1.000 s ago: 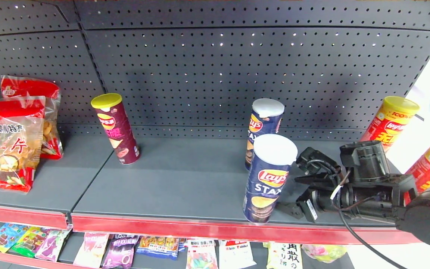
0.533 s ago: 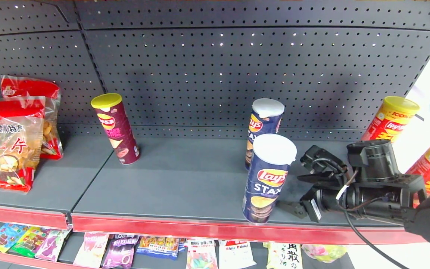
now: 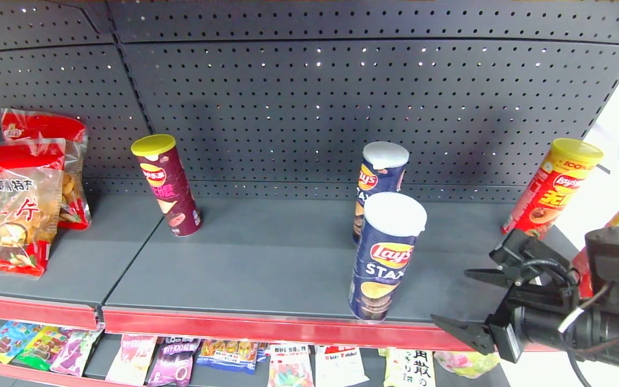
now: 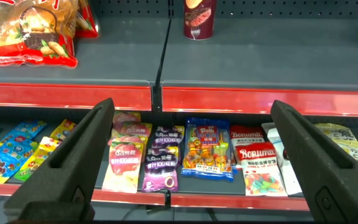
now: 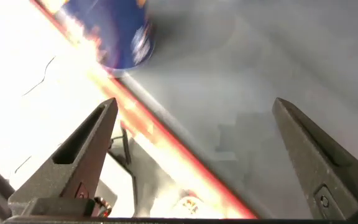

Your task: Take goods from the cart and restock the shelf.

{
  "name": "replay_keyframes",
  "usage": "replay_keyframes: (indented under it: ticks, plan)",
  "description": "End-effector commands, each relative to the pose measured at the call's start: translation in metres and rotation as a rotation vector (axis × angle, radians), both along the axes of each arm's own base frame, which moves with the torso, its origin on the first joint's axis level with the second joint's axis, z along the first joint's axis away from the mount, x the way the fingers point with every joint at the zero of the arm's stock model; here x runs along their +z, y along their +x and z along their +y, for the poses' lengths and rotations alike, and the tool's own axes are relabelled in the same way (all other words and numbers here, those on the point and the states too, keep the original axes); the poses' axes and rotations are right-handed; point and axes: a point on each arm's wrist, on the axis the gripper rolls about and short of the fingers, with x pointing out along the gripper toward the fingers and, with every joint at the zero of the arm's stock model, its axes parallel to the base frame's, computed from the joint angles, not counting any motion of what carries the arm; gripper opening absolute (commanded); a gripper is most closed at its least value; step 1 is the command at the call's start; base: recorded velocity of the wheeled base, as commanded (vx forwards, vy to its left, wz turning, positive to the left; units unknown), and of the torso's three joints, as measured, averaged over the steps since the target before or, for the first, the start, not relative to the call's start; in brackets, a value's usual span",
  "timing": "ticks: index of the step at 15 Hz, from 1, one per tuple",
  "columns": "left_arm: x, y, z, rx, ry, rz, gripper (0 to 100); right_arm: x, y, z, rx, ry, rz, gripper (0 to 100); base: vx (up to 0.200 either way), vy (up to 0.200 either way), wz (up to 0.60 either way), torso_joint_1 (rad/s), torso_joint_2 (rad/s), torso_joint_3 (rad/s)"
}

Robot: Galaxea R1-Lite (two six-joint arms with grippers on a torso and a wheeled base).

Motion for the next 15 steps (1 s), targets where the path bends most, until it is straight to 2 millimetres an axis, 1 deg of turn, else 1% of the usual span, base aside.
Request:
replay_keyframes:
  ticks: [1,2,4,5,6,8,11,12,15]
  plan:
    - [0.000,0.000,0.000,0.000,0.000,0.001,100,0.006,-0.015,-0.007,-0.003,0.021,-0.037,100,0.000,0.000,0.00,0.000,0.00,0.000]
    - [0.000,0.000,0.000,0.000,0.000,0.001,100,0.006,-0.016,-0.007,-0.003,0.021,-0.038,100,0.000,0.000,0.00,0.000,0.00,0.000]
    - [0.000,0.000,0.000,0.000,0.000,0.001,100,0.005,-0.010,-0.004,0.002,0.017,-0.030,100,0.000,0.000,0.00,0.000,0.00,0.000]
    - [0.000,0.000,0.000,0.000,0.000,0.001,100,0.003,-0.001,0.001,0.004,0.009,-0.014,100,0.000,0.000,0.00,0.000,0.00,0.000]
    - [0.000,0.000,0.000,0.000,0.000,0.001,100,0.002,0.003,0.002,0.004,0.007,-0.008,100,0.000,0.000,0.00,0.000,0.00,0.000]
    - [0.000,0.000,0.000,0.000,0.000,0.001,100,-0.002,0.020,0.011,0.014,-0.009,0.017,100,0.000,0.000,0.00,0.000,0.00,0.000]
    - [0.000,0.000,0.000,-0.002,0.000,0.001,100,-0.010,0.038,0.023,0.025,-0.023,0.039,100,0.000,0.000,0.00,0.000,0.00,0.000]
    - [0.000,0.000,0.000,0.000,0.000,0.001,100,-0.013,0.043,0.024,0.019,-0.024,0.035,100,0.000,0.000,0.00,0.000,0.00,0.000]
    - [0.000,0.000,0.000,0.000,0.000,0.001,100,-0.021,0.048,0.026,-0.002,-0.044,0.045,100,0.000,0.000,0.00,0.000,0.00,0.000]
